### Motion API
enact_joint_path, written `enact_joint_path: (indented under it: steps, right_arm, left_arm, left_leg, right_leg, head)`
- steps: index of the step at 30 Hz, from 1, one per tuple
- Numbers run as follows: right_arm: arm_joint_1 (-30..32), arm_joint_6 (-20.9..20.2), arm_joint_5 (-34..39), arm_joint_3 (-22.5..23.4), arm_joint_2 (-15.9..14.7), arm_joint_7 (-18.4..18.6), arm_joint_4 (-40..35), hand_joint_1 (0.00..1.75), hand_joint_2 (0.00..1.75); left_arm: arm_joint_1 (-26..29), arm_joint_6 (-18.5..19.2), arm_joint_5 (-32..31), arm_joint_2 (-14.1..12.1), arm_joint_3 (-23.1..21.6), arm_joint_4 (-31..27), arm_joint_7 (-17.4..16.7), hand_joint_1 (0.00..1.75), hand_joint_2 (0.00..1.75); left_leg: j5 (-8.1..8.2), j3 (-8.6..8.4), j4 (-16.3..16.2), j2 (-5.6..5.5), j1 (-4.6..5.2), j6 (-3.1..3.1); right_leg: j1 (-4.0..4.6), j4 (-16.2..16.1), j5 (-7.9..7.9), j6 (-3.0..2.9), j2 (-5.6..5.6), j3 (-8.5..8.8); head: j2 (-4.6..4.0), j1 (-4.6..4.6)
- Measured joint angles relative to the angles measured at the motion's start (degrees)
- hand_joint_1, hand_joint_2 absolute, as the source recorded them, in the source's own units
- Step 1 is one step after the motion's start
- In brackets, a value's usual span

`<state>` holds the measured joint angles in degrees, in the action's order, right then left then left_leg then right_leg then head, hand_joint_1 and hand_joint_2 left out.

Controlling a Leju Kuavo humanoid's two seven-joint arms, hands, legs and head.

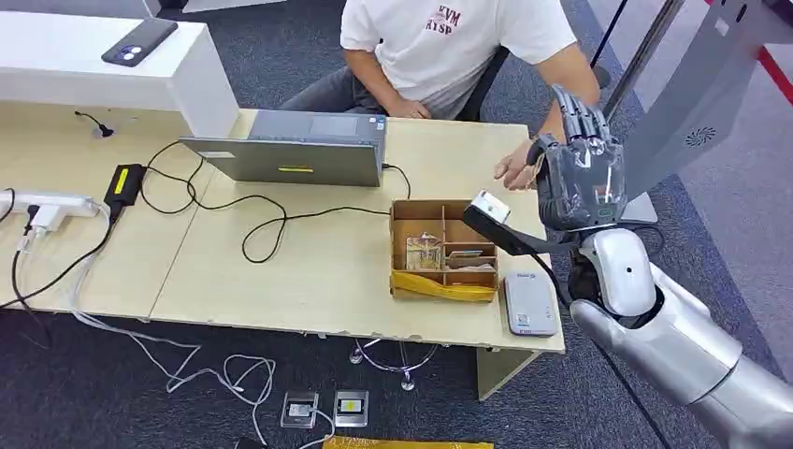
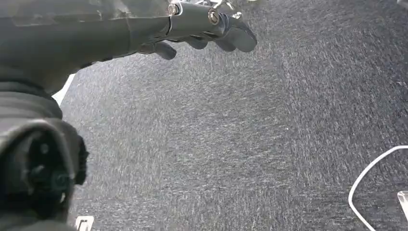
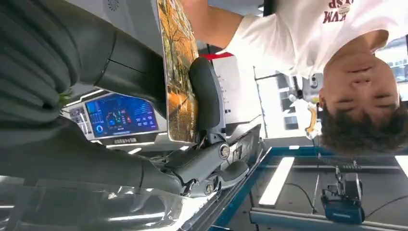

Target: Pass the card to the sensor for recognition and then transmit it.

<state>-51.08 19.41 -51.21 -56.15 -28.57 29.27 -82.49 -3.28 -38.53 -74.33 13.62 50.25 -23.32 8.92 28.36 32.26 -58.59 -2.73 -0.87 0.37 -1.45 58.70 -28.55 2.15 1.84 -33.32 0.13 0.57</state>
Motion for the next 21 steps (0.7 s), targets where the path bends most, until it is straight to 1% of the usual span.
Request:
enact_joint_path:
  steps: [11, 17, 21]
  right_arm:
    - [1.15, -0.30, 3.10, -1.03, 0.13, 0.15, 2.21, 1.75, 1.75]
    - [5.05, 0.24, 6.95, -1.09, -0.66, 0.85, 3.89, 1.75, 1.75]
    - [7.47, 1.07, 7.80, -1.03, -1.31, 0.87, 4.90, 1.75, 1.75]
  left_arm:
    - [0.00, 0.00, 0.57, -0.24, 0.17, 0.02, 0.02, 0.00, 0.00]
    - [0.01, 0.00, 0.79, -0.22, 0.24, 0.02, 0.04, 0.00, 0.00]
    - [0.00, 0.00, 0.79, -0.11, 0.39, 0.02, 0.15, 0.00, 0.00]
  left_leg:
    - [0.00, -0.03, 0.00, 0.02, 0.00, 0.00]
    - [0.01, -0.02, 0.00, 0.02, 0.00, 0.00]
    - [0.02, -0.03, 0.00, 0.11, 0.01, 0.00]
  right_leg:
    - [0.00, -0.01, 0.00, 0.00, 0.02, -0.02]
    - [0.00, -0.02, 0.00, 0.00, 0.02, -0.02]
    - [0.00, -0.02, 0.00, 0.00, 0.11, -0.04]
  head:
    - [0.00, 0.00]
    - [0.00, 0.00]
    - [0.00, -0.04]
